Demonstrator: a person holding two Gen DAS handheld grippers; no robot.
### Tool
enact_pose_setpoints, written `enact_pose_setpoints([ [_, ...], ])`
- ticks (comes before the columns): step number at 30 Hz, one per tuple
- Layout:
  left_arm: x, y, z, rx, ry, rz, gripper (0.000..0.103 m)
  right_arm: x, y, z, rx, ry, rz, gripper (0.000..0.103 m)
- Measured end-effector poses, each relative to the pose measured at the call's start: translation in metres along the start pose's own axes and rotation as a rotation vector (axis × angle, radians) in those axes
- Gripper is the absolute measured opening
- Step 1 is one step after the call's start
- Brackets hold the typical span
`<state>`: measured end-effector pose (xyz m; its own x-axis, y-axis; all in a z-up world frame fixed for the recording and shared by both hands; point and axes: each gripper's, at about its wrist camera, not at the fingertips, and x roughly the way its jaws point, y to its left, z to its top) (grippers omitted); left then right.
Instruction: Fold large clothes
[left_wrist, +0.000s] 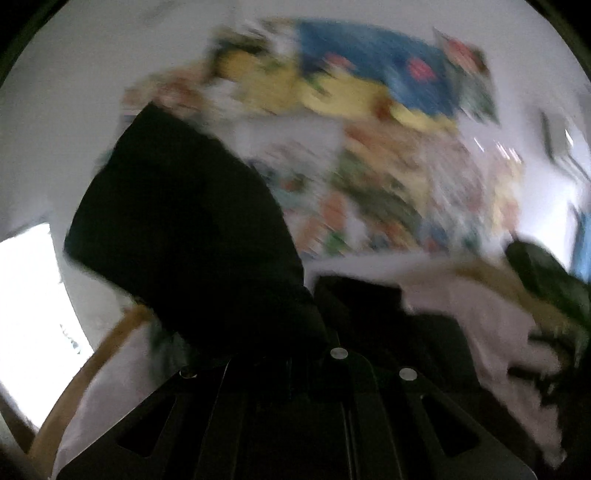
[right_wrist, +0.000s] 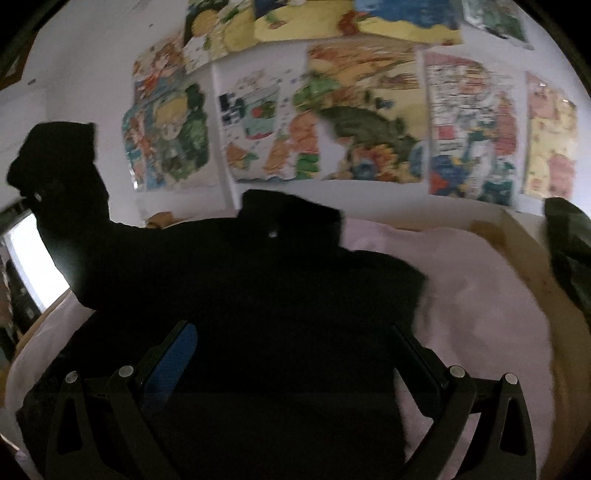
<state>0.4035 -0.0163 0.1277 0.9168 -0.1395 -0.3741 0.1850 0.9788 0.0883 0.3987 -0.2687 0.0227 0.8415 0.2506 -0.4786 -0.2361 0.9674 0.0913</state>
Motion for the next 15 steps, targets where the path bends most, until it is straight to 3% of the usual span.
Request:
enact_pose_setpoints([
  [6, 0.069, -0.063, -0.021, 0.103, 0.168, -0.074, 0.002, -0.001, -0.047, -0.006, 0.053, 0.003, -0.055, 0.103],
  [11, 0.112, -0.102, -0.063, 0.172, 0.25, -0.15, 0.002, 0.036, -0.088, -0.017, 0.214, 0.078, 0.015, 0.103],
  [15, 0.123, -0.121, -0.102, 0.222, 0.296, -0.243, 0.002, 0.06, -0.108, -0.029, 0.327, 0.108, 0.107, 0.103],
])
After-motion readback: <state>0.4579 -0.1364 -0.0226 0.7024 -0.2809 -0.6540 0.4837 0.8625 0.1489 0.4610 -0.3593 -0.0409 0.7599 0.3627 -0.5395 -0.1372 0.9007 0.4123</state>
